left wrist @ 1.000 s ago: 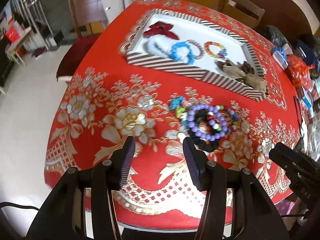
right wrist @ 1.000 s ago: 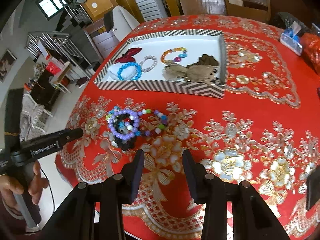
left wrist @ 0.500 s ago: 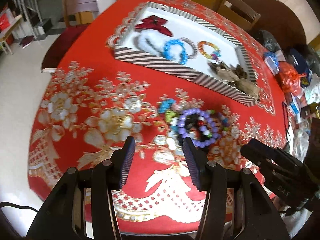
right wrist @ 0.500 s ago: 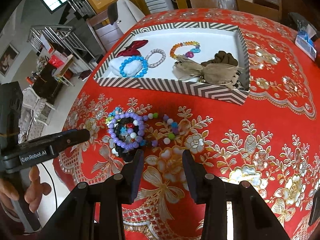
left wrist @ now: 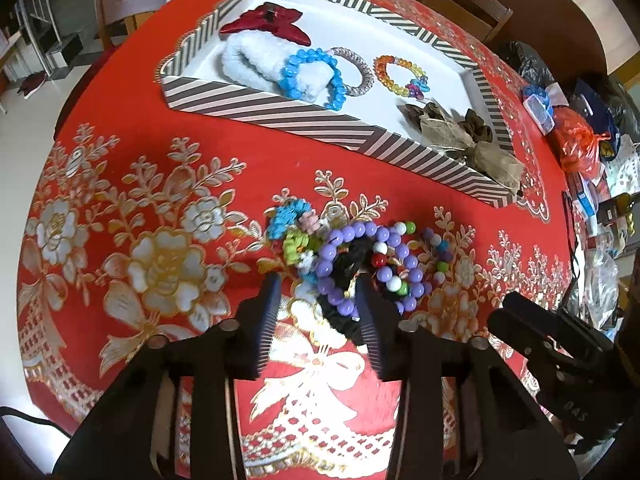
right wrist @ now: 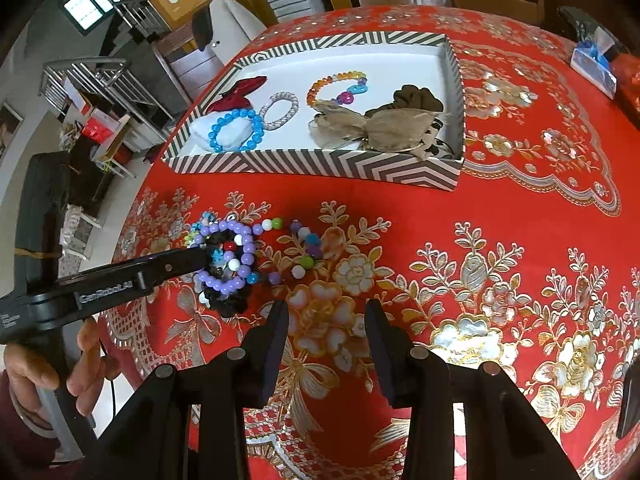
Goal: Organize jewelry
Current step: 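Grasp the purple bead bracelet with the left tool while the right tool grasps the black scrunchie, then carry the purple bracelet and black scrunchie into the tray and open both tools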
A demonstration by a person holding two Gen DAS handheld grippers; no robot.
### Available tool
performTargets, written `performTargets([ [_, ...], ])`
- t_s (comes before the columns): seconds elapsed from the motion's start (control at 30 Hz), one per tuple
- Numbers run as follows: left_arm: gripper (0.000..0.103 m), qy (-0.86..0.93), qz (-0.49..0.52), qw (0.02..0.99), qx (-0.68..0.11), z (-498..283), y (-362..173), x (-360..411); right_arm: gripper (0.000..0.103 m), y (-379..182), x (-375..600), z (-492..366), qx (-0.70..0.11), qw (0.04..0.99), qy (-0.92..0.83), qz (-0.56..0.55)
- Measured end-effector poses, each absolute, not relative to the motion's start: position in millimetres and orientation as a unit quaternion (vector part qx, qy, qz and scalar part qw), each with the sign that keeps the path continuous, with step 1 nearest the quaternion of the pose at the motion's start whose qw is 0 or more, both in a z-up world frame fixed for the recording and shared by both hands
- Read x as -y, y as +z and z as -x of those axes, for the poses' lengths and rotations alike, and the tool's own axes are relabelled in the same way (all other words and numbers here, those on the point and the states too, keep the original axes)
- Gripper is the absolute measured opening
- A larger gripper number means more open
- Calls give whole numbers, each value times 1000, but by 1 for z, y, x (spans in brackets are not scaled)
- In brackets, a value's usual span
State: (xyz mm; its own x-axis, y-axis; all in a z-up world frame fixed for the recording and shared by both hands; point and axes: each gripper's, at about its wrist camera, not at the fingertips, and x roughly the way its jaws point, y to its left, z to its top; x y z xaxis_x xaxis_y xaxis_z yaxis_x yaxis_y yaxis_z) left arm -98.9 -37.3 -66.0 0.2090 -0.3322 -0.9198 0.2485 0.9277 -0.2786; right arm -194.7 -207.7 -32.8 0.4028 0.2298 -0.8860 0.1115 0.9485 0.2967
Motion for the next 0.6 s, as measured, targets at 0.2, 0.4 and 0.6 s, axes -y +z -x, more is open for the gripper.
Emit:
performTargets([
  [0.2,8,-187,37,777,-600,95,-68,42,38,-36,209,193,-548,821,35,-158],
  [0.4,8,-230,55,776,-584,101,-40,34,38,-35,202,187,-545,822,47,-158],
  [0.6,8,-227,75,784,-573,103,-14,3,38,-29,178,177,-542,821,96,-153],
])
